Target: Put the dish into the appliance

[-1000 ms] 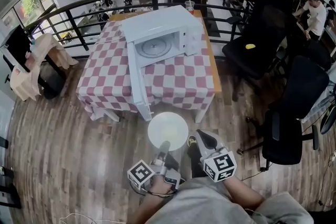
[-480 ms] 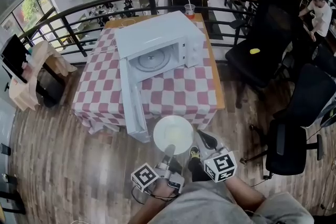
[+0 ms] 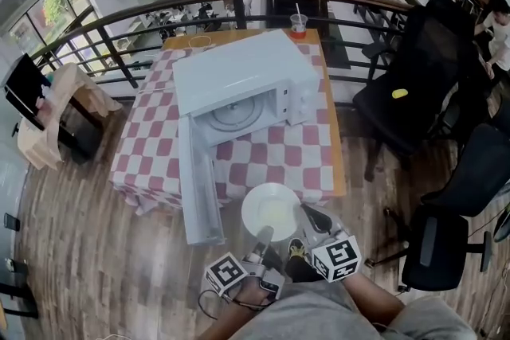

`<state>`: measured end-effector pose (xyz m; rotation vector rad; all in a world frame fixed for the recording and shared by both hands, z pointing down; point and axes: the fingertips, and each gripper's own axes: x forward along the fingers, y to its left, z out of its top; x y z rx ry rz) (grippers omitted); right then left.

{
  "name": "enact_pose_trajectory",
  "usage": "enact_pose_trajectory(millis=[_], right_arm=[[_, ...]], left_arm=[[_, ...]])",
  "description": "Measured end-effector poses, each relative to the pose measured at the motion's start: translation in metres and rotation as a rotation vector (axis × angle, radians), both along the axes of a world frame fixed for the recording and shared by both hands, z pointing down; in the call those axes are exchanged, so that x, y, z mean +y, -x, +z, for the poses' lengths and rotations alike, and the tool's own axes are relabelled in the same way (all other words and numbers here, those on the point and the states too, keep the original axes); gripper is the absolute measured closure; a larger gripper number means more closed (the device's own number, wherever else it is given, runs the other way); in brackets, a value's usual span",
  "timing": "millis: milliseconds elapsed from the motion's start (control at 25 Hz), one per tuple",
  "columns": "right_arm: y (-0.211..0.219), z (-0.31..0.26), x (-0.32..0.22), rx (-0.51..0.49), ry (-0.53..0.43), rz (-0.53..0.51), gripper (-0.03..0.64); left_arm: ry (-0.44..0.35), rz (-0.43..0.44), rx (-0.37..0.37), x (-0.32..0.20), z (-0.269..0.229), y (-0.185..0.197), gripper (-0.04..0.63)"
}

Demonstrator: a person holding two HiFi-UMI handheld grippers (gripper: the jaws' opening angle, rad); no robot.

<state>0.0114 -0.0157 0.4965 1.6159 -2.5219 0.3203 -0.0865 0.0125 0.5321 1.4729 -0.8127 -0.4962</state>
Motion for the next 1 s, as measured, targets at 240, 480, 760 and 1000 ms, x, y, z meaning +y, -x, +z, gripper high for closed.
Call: enact_pose_trajectory(millis=[240, 480, 760, 1000], right_arm=[[-0.017, 0.000, -0.044, -0.012, 0.012, -0.029, 0.618], [-0.032, 0.002, -0.073, -0.022, 0.019, -0.059, 0.618], [-0.040, -0.001, -0.099, -0.035, 0.012, -0.100, 0.618], [-0.045, 0.002, -0.119, -0.035, 0.004, -0.128, 0.618]], left_arm=[[0.018, -0.030, -0.024, -0.042, 0.001, -0.016, 0.561], [0.024, -0.071, -0.018, -0.072, 0.002, -0.030, 0.561], [0.012, -0.111, -0.026, -0.102, -0.001, -0.039, 0.561], [0.005, -0.152, -0.019, -0.123, 0.000, -0.042, 0.560]])
